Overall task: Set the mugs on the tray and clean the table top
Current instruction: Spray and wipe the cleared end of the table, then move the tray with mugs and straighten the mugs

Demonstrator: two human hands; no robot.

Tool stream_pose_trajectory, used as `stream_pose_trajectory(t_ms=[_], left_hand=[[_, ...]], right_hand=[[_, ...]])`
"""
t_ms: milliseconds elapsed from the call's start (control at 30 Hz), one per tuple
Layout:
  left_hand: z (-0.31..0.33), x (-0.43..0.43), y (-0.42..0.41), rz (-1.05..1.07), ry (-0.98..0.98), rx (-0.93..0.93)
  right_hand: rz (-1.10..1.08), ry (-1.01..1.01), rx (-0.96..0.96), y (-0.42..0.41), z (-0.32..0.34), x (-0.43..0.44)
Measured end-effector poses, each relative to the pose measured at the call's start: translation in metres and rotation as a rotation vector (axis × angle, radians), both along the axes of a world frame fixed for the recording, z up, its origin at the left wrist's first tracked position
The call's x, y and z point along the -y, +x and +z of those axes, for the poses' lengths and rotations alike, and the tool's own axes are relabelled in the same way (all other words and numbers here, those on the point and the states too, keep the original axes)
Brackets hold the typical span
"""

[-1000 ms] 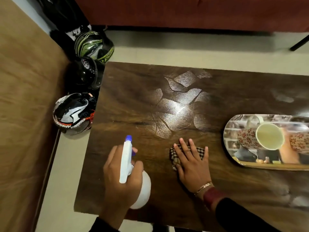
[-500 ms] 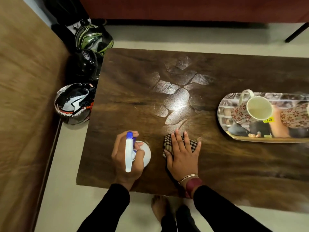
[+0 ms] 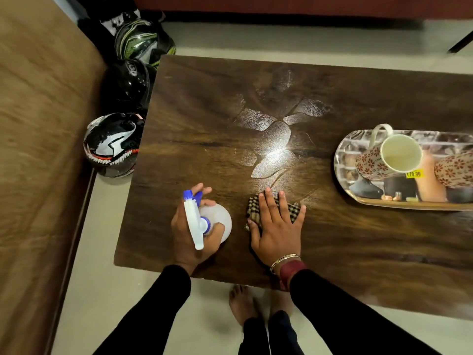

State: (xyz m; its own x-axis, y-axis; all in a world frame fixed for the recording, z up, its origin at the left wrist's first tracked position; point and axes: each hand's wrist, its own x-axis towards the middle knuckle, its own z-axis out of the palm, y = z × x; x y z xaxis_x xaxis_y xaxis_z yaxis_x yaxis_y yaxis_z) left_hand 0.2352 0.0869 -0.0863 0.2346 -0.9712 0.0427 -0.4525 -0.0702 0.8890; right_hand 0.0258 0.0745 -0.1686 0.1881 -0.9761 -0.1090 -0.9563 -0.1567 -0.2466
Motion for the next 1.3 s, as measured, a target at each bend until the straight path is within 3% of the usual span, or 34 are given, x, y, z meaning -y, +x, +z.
stream_pose_trajectory(t_ms=[233,367,500,600,767,1067,1167,1300], left_hand=[[-0.009,-0.016,-0.001,0.060,0.059,0.115],[-0.019,-0.063,-0.015,0.184,0.016,0.132],[-0.031,-0.126,-0.055,0.336,0.127,0.188],[-0.022,-0.145,-0.099,0.260,0.196,0.134],[0.010,-0.086,-0.147,0.153,0.196,0.014],[0.015,0.039,-0.236,0.034,-0.037,0.182],[0.007,0.068,-0.273,0.140,0.126,0.238],[-0.004,0.095,-0.310,0.284,0.373,0.205]], right_hand=[[0.005,-0.011,0.000,0.000,0.000,0.001],[0.015,0.019,0.010,0.000,0.006,0.002],[0.031,0.071,0.053,-0.001,0.019,0.005],[0.089,0.029,0.104,-0.022,0.033,0.013],[0.159,-0.103,0.186,-0.093,0.055,0.022],[0.169,-0.373,0.290,-0.257,0.071,0.033],[-0.020,-0.360,0.354,-0.322,0.077,0.035],[-0.714,-0.213,0.471,-0.417,0.083,0.073]])
